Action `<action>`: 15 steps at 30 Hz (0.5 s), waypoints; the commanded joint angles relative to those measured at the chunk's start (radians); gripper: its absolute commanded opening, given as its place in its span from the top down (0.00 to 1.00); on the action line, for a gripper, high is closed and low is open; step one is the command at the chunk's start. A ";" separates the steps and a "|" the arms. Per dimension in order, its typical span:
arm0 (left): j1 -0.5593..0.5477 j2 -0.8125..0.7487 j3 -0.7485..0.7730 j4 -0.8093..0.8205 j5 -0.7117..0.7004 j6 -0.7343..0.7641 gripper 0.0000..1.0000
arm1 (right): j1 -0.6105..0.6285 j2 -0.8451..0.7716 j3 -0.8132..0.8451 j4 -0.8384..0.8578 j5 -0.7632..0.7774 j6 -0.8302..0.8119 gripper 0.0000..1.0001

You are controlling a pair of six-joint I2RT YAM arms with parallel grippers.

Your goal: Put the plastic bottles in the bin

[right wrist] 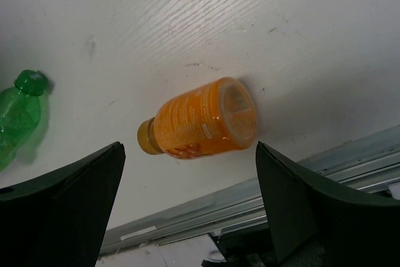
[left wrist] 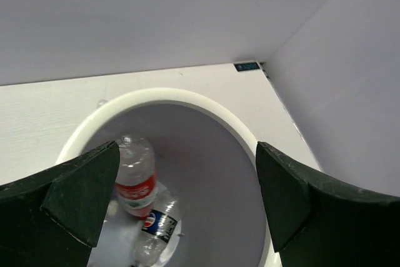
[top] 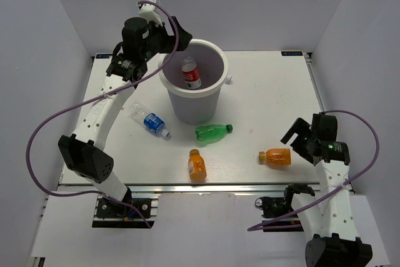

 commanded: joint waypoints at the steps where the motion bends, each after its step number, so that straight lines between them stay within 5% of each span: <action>1: 0.042 -0.064 0.007 -0.011 -0.117 0.014 0.02 | -0.002 -0.029 -0.059 -0.023 -0.094 0.055 0.11; 8: 0.275 -0.213 -0.223 0.003 -0.196 -0.098 0.02 | -0.001 0.009 -0.188 0.057 -0.119 0.119 0.11; 15: 0.329 -0.448 -0.655 0.119 -0.431 -0.193 0.02 | -0.002 0.028 -0.262 0.255 -0.093 0.230 0.11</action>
